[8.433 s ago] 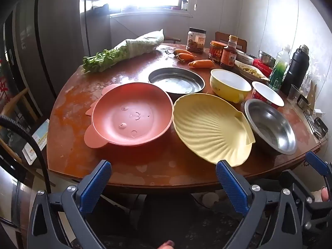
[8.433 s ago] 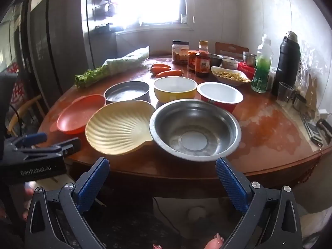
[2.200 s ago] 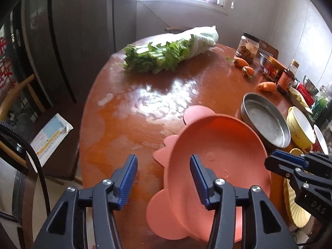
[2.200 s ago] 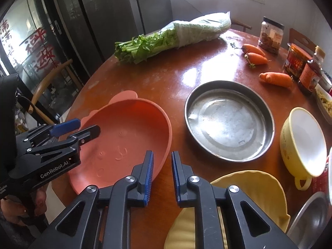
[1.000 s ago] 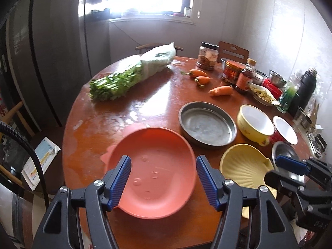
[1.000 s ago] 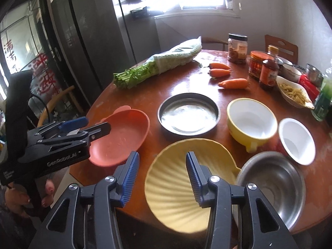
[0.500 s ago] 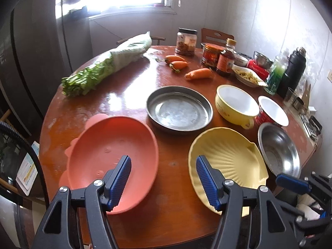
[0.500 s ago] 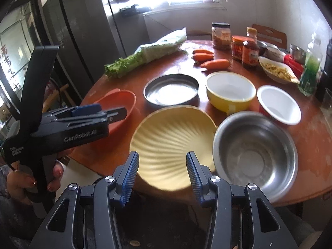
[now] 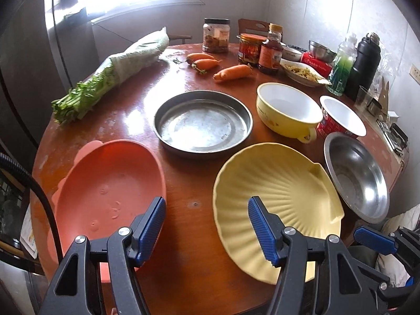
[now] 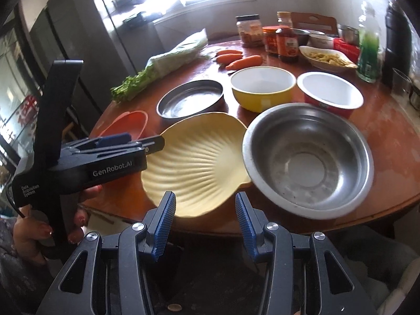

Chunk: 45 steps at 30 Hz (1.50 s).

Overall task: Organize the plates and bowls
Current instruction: 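Grasp the rim of the yellow scallop-shell plate with the left tool, then lift the shell plate with the left tool and lower it onto the pink plate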

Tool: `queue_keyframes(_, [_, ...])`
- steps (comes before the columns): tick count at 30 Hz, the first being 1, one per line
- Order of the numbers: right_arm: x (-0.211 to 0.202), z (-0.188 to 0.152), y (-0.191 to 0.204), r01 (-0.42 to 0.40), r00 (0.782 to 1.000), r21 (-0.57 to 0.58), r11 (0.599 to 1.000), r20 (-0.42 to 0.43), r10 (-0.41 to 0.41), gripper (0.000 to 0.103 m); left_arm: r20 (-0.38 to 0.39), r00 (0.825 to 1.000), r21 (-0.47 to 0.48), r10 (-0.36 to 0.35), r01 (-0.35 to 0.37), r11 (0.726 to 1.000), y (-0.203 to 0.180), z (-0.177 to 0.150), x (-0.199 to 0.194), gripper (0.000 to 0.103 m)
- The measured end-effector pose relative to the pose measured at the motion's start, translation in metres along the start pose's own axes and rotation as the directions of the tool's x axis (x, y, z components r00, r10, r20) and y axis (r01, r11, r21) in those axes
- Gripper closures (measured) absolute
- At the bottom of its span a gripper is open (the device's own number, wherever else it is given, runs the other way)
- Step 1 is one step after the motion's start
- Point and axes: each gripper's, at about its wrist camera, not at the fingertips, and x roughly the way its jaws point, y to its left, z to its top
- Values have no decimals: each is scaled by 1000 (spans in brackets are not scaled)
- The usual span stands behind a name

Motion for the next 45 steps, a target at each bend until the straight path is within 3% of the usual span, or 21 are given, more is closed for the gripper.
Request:
queue_keyframes(13, [20,1,-10,-17,1000,67,998,-23,18,54,-38,999,11,-19,20,1000,-10,4,21,39])
queue_keyframes(19, [29,3,-9,10,1000,47,999,-28,-9,55,-69,996,-5,-61,61,998,-11,1,31,60])
queue_keyframes(21, [33,3,-6,22,999,24,999,-31,-21,60,-71,995,-9,-75,74,997,-11,1,31,68])
queue_keyframes(27, [34,4,-1,44,999,-19,999,-12,-44,66,-52,996,-42,-71,68,997,-1,-4,25,76])
queue_keyframes(45, [20,30,60,-45,997,-153,987,57,54,67,88,996,-133,3,8,991,53,-2,-48,77])
